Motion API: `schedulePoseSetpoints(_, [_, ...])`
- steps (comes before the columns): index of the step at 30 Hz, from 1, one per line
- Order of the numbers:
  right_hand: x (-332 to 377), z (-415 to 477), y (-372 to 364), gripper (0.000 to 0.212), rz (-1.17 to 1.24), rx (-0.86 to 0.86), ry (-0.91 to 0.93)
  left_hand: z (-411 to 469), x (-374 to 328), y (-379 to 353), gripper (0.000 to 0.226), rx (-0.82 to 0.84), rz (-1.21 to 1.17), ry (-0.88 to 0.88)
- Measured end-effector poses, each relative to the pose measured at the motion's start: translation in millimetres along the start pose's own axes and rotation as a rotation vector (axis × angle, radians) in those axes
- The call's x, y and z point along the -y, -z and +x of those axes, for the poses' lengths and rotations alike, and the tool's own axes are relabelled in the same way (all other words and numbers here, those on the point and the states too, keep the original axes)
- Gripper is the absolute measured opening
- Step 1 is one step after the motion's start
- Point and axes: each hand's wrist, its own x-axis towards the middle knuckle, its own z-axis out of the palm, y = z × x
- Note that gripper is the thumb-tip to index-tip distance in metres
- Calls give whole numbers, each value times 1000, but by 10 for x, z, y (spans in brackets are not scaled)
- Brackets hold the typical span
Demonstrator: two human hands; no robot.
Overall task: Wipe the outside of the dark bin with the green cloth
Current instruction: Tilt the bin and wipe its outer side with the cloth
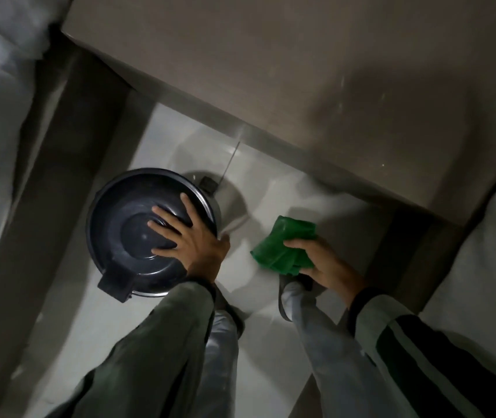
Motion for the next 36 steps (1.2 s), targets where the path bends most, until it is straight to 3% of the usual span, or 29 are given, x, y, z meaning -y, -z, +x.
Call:
schedulePoseSetpoints(5, [-24, -28, -100, 33, -347, -93, 142, 33, 28, -133, 122, -39, -19, 22])
schedulePoseSetpoints(7, [25, -185, -216, 40, -553, -139, 210, 49, 175, 53, 122, -31, -14, 10])
schedulePoseSetpoints(11, [-31, -461, -644, 62, -903, -179, 332, 277, 614, 585, 124, 82, -248, 7])
schedulePoseSetpoints(18, [-622, -356, -1860, 74, -902, -86, 1011, 875, 1136, 1122, 111, 139, -479, 106])
schedulePoseSetpoints(22, [-699, 138, -2201, 72, -823, -51, 1135, 1184, 1385, 1263, 111, 283, -621, 137])
schedulePoseSetpoints(25, [-600, 625, -2169, 80, -807, -207, 1033, 1322, 1543, 1349, 83, 353, -638, 134])
schedulePoseSetpoints(27, [-466, 954, -2067, 79, -655, -318, 758, 1407, 1607, 1372, 70, 371, -660, 149])
schedulePoseSetpoints(30, [-336, 1155, -1928, 62, -339, -331, 230, 1493, 1621, 1400, 71, 399, -685, 207])
schedulePoseSetpoints(31, [-351, 1090, -1951, 60, -306, -316, 141, 1498, 1608, 1407, 73, 404, -700, 222])
schedulePoseSetpoints(34, [-445, 619, -2174, 57, -376, -293, 157, 1427, 1560, 1413, 71, 380, -735, 271])
schedulePoseSetpoints(36, [-446, 253, -2348, 60, -473, -241, 347, 1363, 1523, 1386, 69, 362, -740, 274])
